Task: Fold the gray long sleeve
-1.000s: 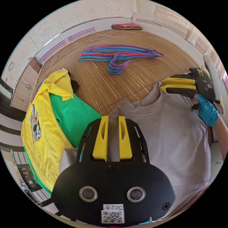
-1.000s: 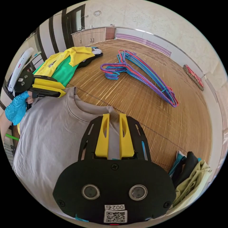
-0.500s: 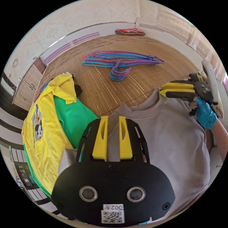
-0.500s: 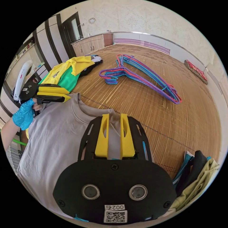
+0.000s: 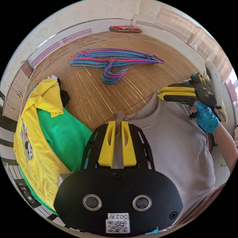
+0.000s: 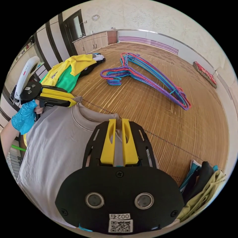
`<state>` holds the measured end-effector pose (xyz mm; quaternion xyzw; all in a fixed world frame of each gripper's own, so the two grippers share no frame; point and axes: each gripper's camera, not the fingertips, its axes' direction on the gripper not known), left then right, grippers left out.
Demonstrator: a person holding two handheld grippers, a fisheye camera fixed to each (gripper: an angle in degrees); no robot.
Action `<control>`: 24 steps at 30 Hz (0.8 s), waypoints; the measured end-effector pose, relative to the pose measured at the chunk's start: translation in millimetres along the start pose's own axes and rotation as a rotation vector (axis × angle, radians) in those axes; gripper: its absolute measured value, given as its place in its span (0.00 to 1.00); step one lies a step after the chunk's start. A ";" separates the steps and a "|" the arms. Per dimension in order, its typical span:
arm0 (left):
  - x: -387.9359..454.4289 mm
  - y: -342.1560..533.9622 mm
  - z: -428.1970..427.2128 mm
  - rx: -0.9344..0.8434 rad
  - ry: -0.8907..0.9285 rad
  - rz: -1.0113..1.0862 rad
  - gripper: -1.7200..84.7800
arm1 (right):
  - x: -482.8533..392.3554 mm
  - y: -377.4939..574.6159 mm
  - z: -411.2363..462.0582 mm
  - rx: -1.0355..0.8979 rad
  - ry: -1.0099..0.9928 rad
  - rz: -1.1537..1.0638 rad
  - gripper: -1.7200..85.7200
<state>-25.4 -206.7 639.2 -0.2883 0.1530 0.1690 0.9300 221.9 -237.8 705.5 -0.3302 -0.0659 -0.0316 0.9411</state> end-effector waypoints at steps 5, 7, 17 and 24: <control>7.2 9.0 1.7 0.025 -0.101 -0.034 0.06 | -9.9 1.4 3.1 -0.010 0.094 -0.007 0.07; 6.4 10.1 3.5 0.013 -0.093 -0.033 0.06 | -7.8 0.0 3.3 -0.026 0.075 -0.005 0.07; -6.3 45.8 -33.7 0.067 -0.052 -0.070 0.05 | 12.7 28.0 -28.4 -0.018 -0.049 0.007 0.14; -3.2 84.6 -22.9 -0.026 -0.122 -0.025 0.04 | 5.7 53.4 -41.3 0.051 -0.070 0.002 0.13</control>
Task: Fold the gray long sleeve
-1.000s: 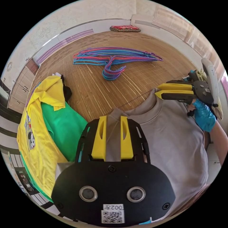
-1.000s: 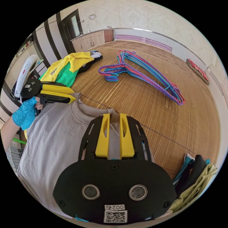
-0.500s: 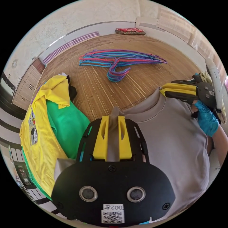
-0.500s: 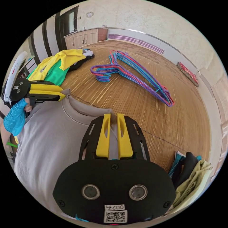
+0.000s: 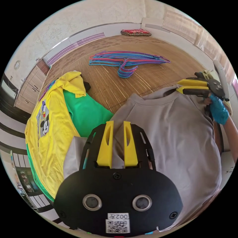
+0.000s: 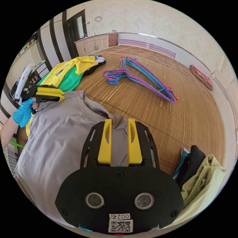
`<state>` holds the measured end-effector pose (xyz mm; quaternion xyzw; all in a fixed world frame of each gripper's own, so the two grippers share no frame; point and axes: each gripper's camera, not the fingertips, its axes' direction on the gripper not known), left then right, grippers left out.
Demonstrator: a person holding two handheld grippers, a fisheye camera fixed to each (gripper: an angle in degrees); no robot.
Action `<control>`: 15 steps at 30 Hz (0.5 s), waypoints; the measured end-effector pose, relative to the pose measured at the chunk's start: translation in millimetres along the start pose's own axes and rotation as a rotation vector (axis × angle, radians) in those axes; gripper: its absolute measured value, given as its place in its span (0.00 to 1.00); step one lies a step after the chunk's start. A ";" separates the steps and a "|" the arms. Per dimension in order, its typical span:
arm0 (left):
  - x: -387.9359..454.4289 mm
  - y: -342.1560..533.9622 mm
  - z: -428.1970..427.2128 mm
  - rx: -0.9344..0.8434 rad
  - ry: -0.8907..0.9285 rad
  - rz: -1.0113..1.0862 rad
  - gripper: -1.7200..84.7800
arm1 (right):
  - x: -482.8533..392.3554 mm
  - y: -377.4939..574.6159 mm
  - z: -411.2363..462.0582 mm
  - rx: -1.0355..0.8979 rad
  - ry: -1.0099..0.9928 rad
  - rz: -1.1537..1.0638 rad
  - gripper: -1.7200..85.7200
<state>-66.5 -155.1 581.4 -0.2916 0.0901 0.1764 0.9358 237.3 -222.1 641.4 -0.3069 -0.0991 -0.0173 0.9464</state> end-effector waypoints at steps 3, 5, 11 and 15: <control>1.4 8.9 7.8 -0.025 -0.049 0.012 0.04 | 3.2 6.3 -12.4 0.082 -0.054 0.038 0.12; 0.6 12.9 8.2 -0.019 -0.055 -0.003 0.03 | 6.2 9.4 -20.5 0.128 -0.064 0.056 0.11; -2.7 27.4 10.9 -0.018 -0.075 -0.049 0.02 | 3.8 13.6 -9.7 -0.004 -0.012 0.015 0.10; -3.5 41.0 11.1 -0.008 -0.070 -0.050 0.02 | -7.3 19.9 14.5 -0.083 0.057 -0.009 0.09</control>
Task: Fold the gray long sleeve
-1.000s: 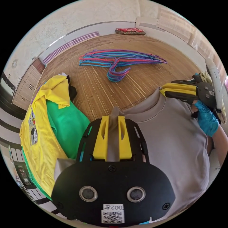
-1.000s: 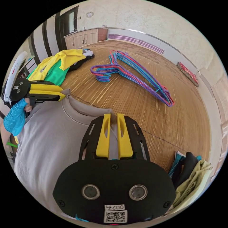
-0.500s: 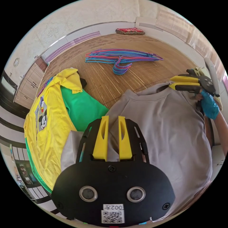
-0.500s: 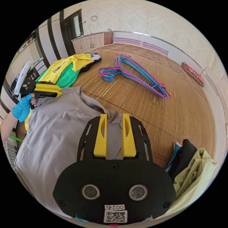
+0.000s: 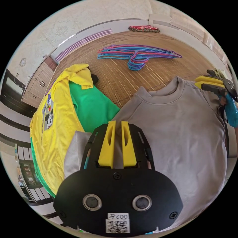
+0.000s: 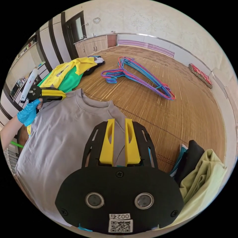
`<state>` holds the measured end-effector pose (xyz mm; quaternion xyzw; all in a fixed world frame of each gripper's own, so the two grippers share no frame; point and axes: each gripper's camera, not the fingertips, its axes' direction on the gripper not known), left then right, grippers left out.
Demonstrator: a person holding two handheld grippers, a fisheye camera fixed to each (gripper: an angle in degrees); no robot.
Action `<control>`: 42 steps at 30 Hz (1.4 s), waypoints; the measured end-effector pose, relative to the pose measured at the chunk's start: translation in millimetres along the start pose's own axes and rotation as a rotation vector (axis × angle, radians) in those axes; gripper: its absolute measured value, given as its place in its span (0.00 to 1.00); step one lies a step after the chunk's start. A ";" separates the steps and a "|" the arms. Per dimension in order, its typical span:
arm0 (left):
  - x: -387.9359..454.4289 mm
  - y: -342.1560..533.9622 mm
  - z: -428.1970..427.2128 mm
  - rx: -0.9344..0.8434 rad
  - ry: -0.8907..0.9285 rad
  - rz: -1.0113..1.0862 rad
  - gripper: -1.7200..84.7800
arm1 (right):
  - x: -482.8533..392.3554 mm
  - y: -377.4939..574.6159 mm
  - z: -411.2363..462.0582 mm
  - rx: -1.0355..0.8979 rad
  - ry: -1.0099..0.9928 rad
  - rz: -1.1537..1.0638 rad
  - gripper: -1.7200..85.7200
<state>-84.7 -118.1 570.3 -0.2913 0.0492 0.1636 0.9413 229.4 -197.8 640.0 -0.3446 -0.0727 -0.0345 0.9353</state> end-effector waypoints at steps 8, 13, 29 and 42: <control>-9.6 23.2 2.7 -0.024 0.034 -0.033 0.02 | -2.3 7.6 18.7 -0.030 0.064 0.077 0.07; -12.2 45.0 -14.9 -0.026 0.051 -0.025 0.06 | -5.8 14.9 13.4 -0.021 0.020 0.053 0.08; -115.4 266.4 -69.3 0.003 -0.192 -0.296 0.11 | -75.2 60.7 -11.0 0.049 -0.069 -0.082 0.09; -126.8 341.3 -45.9 0.026 -0.106 -0.380 0.05 | -147.2 40.8 23.1 -0.033 -0.091 -0.148 0.09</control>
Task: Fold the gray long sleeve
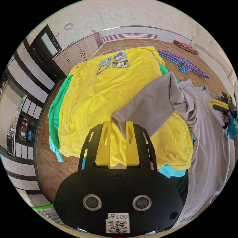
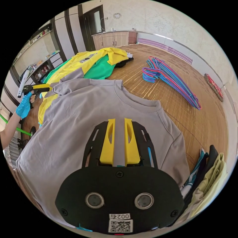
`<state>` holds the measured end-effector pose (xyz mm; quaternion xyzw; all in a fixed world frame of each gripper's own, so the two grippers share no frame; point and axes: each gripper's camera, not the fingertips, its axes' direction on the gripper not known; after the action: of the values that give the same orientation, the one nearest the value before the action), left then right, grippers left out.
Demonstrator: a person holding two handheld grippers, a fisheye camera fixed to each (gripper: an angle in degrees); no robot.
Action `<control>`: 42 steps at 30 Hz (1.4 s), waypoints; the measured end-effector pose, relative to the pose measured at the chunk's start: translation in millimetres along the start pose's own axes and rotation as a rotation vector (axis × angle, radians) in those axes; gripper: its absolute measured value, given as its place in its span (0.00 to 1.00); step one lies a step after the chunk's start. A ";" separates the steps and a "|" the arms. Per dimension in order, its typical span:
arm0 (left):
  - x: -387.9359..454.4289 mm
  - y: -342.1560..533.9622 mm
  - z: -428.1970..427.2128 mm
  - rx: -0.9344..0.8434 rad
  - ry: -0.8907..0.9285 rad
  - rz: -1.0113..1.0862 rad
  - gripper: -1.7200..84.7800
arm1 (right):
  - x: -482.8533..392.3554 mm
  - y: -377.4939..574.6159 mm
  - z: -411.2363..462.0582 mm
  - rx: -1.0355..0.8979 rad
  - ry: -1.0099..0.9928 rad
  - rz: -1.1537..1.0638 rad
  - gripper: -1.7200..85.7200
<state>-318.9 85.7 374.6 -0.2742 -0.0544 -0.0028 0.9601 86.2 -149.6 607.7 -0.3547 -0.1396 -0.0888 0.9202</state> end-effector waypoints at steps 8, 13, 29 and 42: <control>-6.0 37.2 -59.8 0.153 -0.116 -0.008 0.01 | -18.1 -3.1 10.5 -0.012 0.072 -0.010 0.09; -29.5 56.7 -111.9 0.243 -0.214 -0.018 0.01 | -19.3 -4.2 14.1 -0.006 0.051 0.010 0.09; -156.9 112.5 -105.9 -0.118 -0.357 -0.097 0.01 | -25.8 -13.7 23.6 0.001 0.017 0.028 0.09; -232.8 159.4 -1.0 -0.294 -0.043 -0.226 0.03 | -36.4 -28.4 29.7 -0.005 0.036 0.018 0.09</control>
<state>-544.6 214.9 265.2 -0.4036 -0.1042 -0.1128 0.9019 38.5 -148.0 635.0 -0.3568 -0.1197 -0.0874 0.9224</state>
